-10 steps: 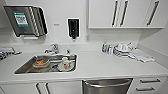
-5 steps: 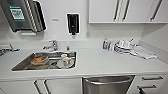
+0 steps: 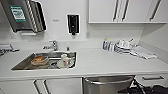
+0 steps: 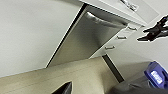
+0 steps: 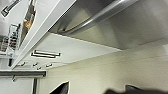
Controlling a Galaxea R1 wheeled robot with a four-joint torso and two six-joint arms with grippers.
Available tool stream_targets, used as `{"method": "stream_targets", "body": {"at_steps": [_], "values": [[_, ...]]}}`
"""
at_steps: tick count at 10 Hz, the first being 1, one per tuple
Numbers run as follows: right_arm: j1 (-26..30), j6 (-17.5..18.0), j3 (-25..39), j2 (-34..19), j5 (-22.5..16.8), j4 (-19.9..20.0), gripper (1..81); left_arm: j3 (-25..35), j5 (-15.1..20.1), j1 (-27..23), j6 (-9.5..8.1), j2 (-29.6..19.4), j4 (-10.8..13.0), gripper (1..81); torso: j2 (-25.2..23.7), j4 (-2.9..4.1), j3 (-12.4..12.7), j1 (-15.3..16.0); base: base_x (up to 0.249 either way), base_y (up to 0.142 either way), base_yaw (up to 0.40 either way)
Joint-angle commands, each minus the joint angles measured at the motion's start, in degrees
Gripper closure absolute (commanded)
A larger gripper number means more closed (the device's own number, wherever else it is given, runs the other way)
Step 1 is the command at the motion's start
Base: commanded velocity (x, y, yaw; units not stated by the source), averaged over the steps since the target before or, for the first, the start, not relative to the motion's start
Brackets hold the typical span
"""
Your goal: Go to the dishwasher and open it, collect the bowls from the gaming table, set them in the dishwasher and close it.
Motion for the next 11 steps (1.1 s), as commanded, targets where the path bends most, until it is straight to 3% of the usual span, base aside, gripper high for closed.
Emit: {"method": "stream_targets", "body": {"at_steps": [1,3,4,7,9,11], "values": [[9.2,6.8,-4.5,2.4,-3.4,1.2,1.0,1.1,1.0,-4.2,0.42,-2.6,0.2,1.0,0.0,0.0,0.0,0.0,0.0,0.0,0.0],[10.8,10.9,-7.2,4.8,-7.0,1.1,1.0,1.3,0.8,-4.3,0.42,-2.2,0.4,1.0,0.0,0.0,0.0,0.0,0.0,0.0,0.0],[11.8,14.9,-9.3,5.9,-9.4,0.7,1.0,1.2,0.6,-4.3,0.42,-1.8,0.6,1.0,0.0,0.0,0.0,0.0,0.0,0.0,0.0],[12.6,30.0,-14.9,7.2,-8.7,-1.2,1.0,1.2,0.2,-4.3,0.6,-0.8,0.9,1.0,0.0,0.0,0.0,0.1,0.0,0.0,0.0],[13.3,37.4,-19.8,9.0,-8.5,-3.1,1.0,0.9,0.1,-4.3,0.69,-0.6,0.9,1.0,0.0,0.0,-0.1,0.1,0.0,0.0,0.0],[14.7,40.3,-23.6,11.5,-8.5,-4.3,1.0,0.8,0.2,-4.3,0.78,-0.6,0.9,1.0,0.0,0.0,-0.1,0.1,0.0,0.0,0.0]]}}
